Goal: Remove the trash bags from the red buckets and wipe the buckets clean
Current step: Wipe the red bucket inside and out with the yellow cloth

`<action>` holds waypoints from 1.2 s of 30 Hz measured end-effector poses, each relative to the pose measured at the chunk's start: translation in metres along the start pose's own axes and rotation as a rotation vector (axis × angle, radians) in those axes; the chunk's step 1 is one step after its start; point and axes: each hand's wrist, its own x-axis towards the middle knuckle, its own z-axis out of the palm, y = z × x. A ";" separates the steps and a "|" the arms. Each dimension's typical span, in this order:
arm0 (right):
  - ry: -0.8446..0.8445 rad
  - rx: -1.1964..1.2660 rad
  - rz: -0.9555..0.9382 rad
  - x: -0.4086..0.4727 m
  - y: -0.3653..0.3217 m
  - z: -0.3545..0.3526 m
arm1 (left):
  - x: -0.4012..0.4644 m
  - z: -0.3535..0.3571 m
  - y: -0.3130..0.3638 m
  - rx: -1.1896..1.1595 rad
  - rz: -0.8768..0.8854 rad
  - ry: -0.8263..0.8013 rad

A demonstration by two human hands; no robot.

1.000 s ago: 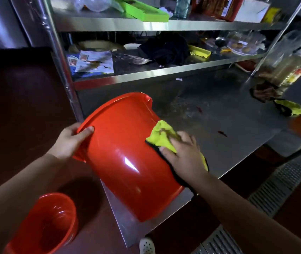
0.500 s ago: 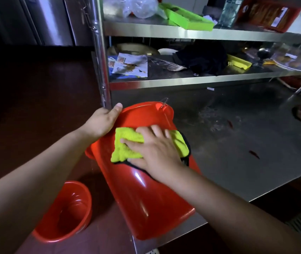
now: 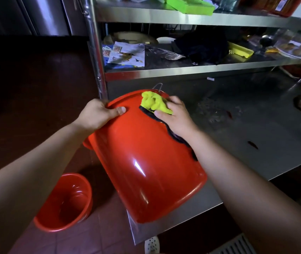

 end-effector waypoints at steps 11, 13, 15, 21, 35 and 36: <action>-0.024 -0.412 -0.180 -0.141 -0.026 -0.017 | 0.001 0.009 0.017 0.080 0.006 0.026; -0.105 -0.575 -0.315 -0.156 -0.041 -0.010 | 0.001 0.013 0.026 0.092 0.023 0.036; -0.168 -0.651 -0.408 -0.166 -0.047 -0.004 | 0.003 0.016 0.031 0.082 0.018 0.025; -0.057 -0.499 -0.431 -0.183 -0.017 -0.019 | 0.008 0.020 0.033 0.094 0.037 0.013; 0.035 -0.164 0.058 -0.066 -0.008 -0.011 | -0.005 0.000 0.002 -0.175 -0.027 -0.024; 0.016 -0.245 0.035 -0.052 -0.015 -0.006 | -0.005 0.000 0.001 -0.176 -0.029 -0.023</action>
